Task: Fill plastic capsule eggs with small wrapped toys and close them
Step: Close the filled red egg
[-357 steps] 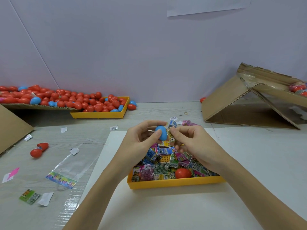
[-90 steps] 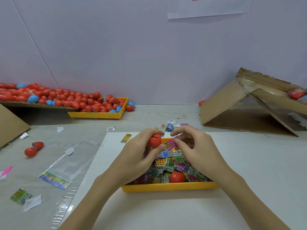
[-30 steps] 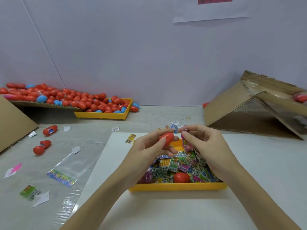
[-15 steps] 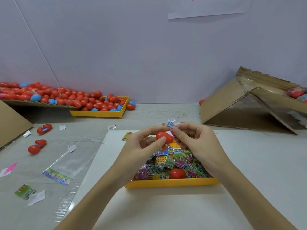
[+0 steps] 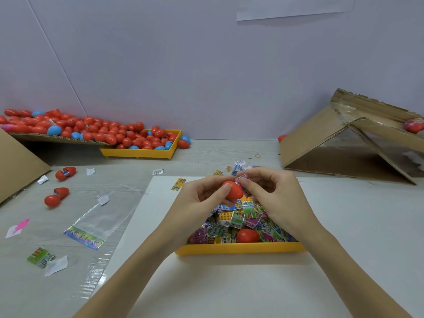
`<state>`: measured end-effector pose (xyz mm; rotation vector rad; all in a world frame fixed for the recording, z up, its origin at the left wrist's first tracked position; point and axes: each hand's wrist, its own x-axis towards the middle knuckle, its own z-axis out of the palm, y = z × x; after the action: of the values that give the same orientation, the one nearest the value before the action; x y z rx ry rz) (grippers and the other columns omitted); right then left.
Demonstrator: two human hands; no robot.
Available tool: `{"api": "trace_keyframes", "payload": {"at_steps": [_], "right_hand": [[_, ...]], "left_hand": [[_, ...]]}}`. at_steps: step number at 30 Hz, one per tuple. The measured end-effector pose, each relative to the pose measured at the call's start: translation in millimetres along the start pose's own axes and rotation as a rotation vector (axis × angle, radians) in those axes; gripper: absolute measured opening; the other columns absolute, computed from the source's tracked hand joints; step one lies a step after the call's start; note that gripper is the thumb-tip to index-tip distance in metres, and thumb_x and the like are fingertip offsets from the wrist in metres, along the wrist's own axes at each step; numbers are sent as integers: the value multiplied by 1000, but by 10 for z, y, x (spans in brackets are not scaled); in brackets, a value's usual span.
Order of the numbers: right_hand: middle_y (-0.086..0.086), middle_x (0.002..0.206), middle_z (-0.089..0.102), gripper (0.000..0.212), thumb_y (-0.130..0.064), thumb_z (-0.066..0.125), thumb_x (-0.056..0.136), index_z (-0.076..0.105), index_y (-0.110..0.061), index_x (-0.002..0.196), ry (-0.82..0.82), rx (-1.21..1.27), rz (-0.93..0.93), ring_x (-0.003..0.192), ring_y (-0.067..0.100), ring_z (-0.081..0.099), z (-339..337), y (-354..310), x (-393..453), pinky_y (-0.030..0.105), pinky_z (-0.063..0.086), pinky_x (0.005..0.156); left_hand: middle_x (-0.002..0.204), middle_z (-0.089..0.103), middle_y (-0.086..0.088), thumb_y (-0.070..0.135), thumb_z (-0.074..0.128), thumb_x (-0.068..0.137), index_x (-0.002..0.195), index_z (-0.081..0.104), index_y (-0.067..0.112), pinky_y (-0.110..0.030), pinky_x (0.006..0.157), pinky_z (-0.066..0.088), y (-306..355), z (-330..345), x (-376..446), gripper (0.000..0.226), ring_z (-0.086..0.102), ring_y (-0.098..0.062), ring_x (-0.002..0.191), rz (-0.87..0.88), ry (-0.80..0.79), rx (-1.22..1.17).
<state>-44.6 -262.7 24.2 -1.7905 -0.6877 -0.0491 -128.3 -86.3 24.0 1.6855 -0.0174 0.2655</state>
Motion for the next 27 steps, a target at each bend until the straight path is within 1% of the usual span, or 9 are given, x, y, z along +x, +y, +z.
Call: {"api": "trace_keyframes", "payload": {"at_steps": [4,9,13,17,20,22,24,27], "right_hand": [[-7,93,78,22,-26,71,95,79,-18,113,0,-20,-5,89,7,73,-14,-1,-5,22,59,78],[-9,93,77,23,-28,71,96,79,-20,115,-12,-71,-25,88,5,72,-15,2,-10,18,56,77],[-10,96,78,27,-30,71,95,79,-20,119,-2,-94,-44,90,5,72,-11,-15,-19,24,59,82],[-8,94,76,23,-26,71,97,80,-20,117,-3,-137,-89,91,9,70,10,-37,-30,32,58,83],[-15,94,74,24,-27,68,98,79,-22,119,-19,-172,-119,92,5,67,39,-47,-52,26,55,82],[-16,96,74,25,-27,67,99,78,-23,121,-33,-151,-94,93,4,68,48,-39,-54,25,56,83],[-13,95,76,25,-26,68,98,77,-21,121,-34,-110,-39,91,6,70,45,-18,-43,24,58,83],[-6,88,77,18,-24,73,95,77,-18,111,-20,43,96,84,8,73,24,5,-23,19,56,73]], "left_hand": [[101,79,6,37,64,91,120,72,31,-14,86,54,7,10,-5,31,76,-13,93,1,-11,21],[101,79,5,36,63,92,122,71,28,-13,85,54,8,5,-4,32,76,-13,92,-7,-15,25],[101,79,3,25,62,100,123,72,24,-15,85,55,-6,-5,5,25,76,-15,91,-17,-15,43],[100,78,3,23,60,102,122,70,22,-16,84,55,-14,-13,6,22,76,-14,89,-11,-14,75],[99,78,4,23,60,102,121,69,21,-16,82,56,-10,-22,9,21,76,-13,89,5,-5,87],[100,77,4,22,61,101,119,69,22,-17,81,56,-12,-30,10,20,76,-13,88,17,2,83],[100,76,6,21,62,101,119,70,22,-18,81,57,-15,-34,11,19,76,-14,88,28,6,80],[101,75,7,18,61,103,118,70,23,-19,81,57,-14,-35,11,19,75,-13,86,47,15,92]]}}
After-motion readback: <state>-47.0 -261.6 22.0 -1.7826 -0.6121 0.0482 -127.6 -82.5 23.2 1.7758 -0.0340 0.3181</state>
